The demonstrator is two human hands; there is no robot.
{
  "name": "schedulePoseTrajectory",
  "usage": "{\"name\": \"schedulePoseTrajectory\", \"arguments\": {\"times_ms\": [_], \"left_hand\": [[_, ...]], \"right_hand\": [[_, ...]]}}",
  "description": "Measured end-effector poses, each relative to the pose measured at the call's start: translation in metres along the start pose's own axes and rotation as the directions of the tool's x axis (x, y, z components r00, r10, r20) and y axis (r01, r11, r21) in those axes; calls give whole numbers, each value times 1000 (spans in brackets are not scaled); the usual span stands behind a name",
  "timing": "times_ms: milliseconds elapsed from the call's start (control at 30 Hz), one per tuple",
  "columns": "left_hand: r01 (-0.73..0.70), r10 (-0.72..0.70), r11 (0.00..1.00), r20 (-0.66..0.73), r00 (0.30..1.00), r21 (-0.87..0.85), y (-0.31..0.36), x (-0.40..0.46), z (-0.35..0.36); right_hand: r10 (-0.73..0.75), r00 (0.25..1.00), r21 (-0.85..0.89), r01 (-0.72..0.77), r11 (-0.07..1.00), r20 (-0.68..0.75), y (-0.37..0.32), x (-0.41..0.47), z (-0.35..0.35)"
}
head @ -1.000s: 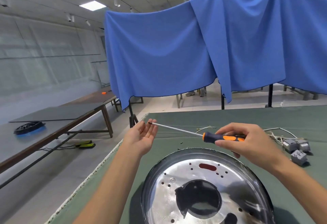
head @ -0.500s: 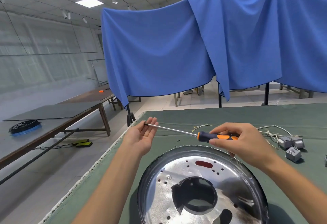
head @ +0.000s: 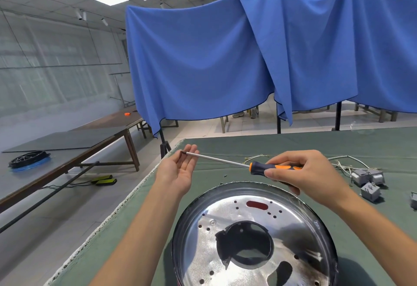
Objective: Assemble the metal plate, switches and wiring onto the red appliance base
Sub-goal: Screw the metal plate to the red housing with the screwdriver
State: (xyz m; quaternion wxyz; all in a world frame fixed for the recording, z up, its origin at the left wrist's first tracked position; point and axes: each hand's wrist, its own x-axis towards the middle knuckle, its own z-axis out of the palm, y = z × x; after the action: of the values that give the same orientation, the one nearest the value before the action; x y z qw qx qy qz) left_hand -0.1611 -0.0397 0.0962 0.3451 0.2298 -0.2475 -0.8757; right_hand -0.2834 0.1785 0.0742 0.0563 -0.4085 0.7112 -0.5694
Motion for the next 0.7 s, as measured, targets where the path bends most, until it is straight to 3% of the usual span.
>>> {"name": "schedulePoseTrajectory", "arguments": {"times_ms": [133,333,600,700], "left_hand": [[-71,71,997,-5,997,30,-3,0,0],[-187,191,981,-65,979,59,-15,0,-2],[-168,168,986,-106,980,11,-21,-2,-3],[-137,136,991,-144,980,0,-20,0,-7]], "right_hand": [[37,999,25,-38,999,7,-7,0,1],[233,969,113,-241,964,81,-11,-4,7],[350,926,181,-372,911,141,-11,-3,9],[371,909,327,-415,849,189,-17,-3,5]]}}
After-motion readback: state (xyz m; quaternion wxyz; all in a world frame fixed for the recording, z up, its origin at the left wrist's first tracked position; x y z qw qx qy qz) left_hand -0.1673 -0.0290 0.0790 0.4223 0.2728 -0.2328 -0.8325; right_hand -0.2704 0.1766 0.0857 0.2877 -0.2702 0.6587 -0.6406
